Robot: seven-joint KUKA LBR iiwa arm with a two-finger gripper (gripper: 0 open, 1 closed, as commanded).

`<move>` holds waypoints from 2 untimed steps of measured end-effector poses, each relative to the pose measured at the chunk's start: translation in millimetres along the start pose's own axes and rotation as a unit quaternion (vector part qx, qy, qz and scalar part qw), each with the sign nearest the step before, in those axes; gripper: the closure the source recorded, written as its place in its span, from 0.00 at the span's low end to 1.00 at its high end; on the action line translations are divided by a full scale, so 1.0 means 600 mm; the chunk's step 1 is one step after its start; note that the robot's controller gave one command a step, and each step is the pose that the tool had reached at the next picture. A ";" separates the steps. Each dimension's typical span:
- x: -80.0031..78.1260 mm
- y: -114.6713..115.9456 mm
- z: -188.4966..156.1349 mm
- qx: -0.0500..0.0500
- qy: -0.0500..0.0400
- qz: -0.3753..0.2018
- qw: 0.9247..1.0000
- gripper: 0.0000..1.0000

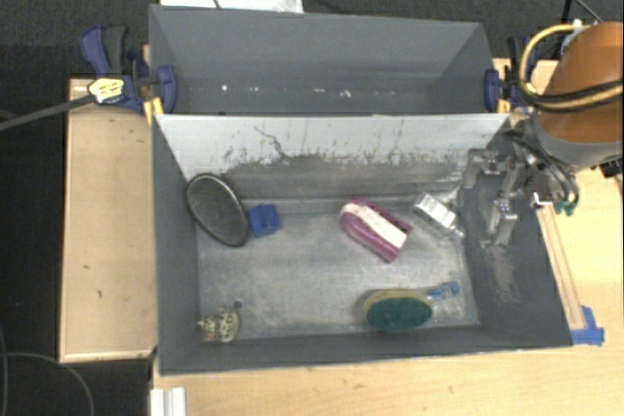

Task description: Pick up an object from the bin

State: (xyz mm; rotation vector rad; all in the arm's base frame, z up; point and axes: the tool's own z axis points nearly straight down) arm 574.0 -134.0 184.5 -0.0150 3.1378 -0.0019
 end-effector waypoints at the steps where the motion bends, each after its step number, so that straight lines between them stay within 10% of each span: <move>1: 0.113 0.105 0.179 -0.002 0.003 -0.184 0.983 0.00; 2: 0.096 0.083 -0.006 0.000 -0.001 -0.377 0.926 0.00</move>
Offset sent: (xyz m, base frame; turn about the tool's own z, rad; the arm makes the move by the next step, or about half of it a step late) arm -0.0675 0.0617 -0.1070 -0.3725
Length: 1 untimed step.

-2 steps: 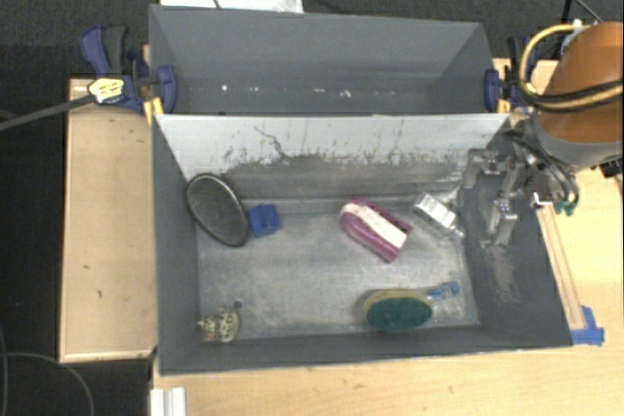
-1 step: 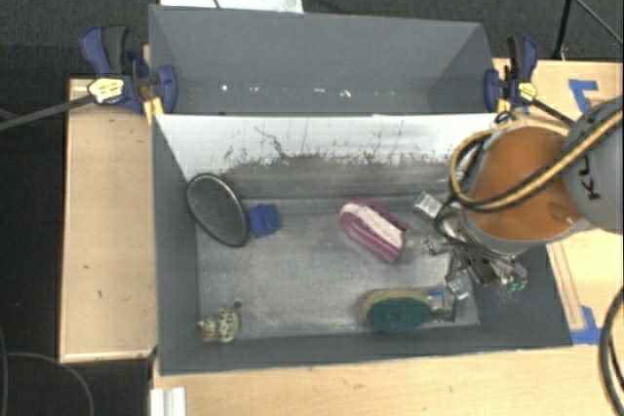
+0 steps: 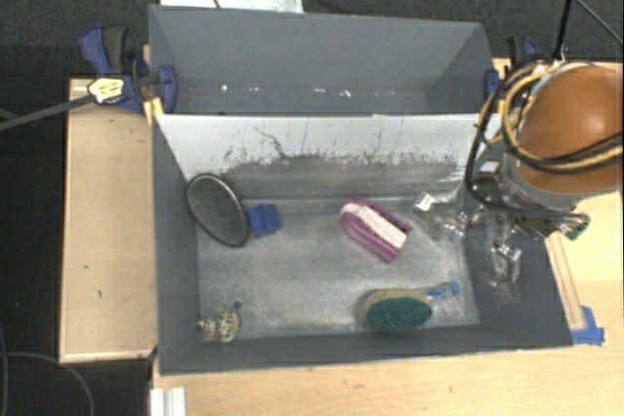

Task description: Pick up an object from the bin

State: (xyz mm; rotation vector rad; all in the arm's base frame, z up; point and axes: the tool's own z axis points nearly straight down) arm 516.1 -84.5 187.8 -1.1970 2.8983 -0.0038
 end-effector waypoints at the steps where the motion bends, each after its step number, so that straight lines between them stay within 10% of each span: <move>1: -0.011 0.076 0.187 -0.006 0.003 -0.060 0.998 0.00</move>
Offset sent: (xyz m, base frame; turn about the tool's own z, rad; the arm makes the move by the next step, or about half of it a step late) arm -0.0243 0.0344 -0.1082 -0.1148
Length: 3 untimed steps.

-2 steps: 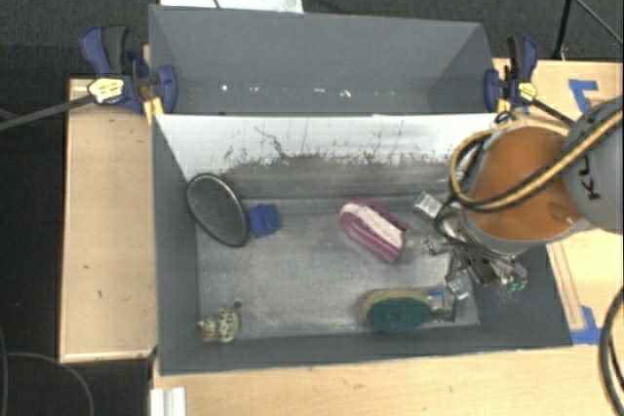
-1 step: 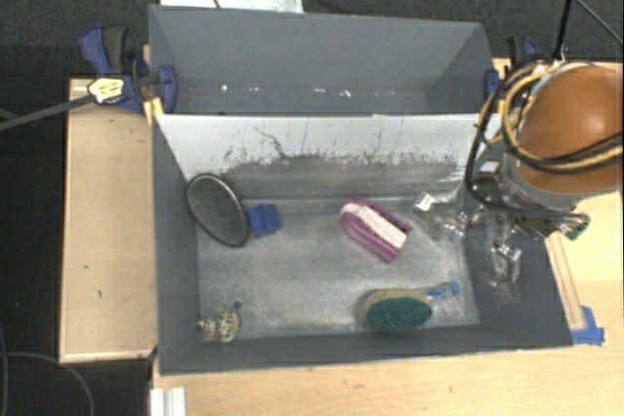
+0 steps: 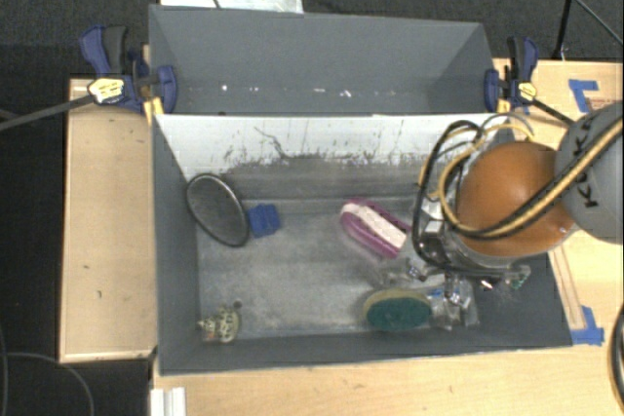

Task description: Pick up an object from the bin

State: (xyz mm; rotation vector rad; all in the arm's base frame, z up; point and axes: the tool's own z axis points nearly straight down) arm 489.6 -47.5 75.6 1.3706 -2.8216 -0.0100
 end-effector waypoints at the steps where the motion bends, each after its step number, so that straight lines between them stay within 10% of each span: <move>1: -0.066 0.047 0.010 0.002 -0.001 -0.012 1.000 0.00; 2: -0.064 0.044 0.009 0.003 -0.001 -0.012 1.000 1.00; 3: -0.057 0.053 -0.232 0.008 -0.004 -0.014 1.000 1.00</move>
Offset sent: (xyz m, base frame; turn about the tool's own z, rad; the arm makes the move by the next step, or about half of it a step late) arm 0.0023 0.0457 -0.0056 -0.0192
